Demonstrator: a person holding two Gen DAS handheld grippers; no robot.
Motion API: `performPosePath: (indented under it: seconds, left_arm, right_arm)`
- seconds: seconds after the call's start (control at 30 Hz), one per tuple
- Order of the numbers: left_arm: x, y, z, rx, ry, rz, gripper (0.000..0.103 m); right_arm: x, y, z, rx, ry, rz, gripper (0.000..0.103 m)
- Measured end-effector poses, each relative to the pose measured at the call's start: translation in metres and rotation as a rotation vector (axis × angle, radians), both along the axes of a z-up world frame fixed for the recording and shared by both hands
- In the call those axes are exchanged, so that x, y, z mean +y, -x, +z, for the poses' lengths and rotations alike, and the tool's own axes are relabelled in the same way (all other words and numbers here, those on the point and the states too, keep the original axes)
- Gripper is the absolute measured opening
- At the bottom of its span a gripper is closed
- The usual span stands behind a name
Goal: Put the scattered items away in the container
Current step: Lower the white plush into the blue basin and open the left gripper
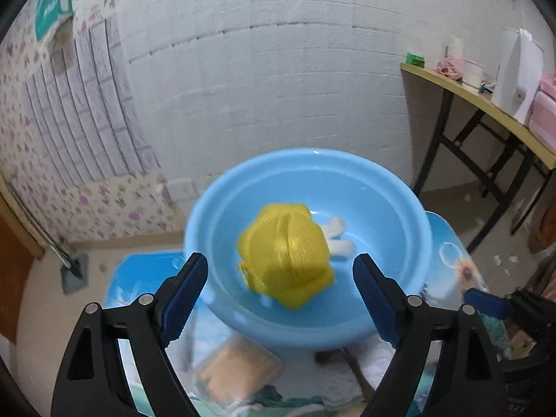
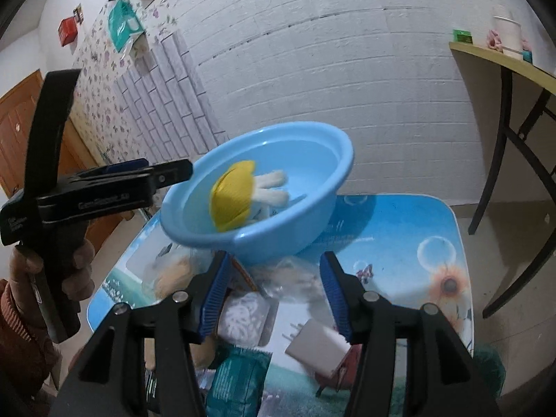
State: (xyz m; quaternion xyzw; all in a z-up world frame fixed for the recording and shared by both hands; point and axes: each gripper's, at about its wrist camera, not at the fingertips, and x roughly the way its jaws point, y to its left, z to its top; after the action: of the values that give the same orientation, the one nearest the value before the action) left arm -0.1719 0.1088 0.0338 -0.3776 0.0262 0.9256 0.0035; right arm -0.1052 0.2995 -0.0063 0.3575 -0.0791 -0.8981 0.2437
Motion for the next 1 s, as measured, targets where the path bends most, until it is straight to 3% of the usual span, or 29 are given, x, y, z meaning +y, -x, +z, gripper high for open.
performPosePath:
  seconds: [0.17,0.33,0.47,0.57,0.67,1.0]
  left_arm:
    - [-0.012,0.002,-0.006,-0.048,-0.056,0.087,0.088]
    - [-0.04,0.001,-0.012,-0.04,-0.19,0.234,0.096]
    - [-0.043,0.002,-0.016,-0.049,-0.163,0.294,0.097]
    - [-0.035,0.002,-0.013,-0.029,-0.097,0.288,0.097]
    - [-0.026,0.007,-0.017,-0.06,-0.016,0.278,0.097]
    - [-0.02,0.01,-0.012,-0.1,-0.031,0.235,0.097]
  right_arm:
    - [-0.009,-0.013,-0.002,0.017,0.015,0.071,0.053]
    - [-0.014,-0.025,-0.003,0.041,0.015,0.115,0.053]
    - [-0.012,-0.028,-0.002,0.057,0.035,0.156,0.053]
    - [-0.01,-0.026,-0.004,0.066,0.062,0.188,0.054]
    - [-0.008,-0.022,-0.007,0.073,0.074,0.201,0.054]
    - [-0.008,-0.022,-0.01,0.067,0.064,0.208,0.054]
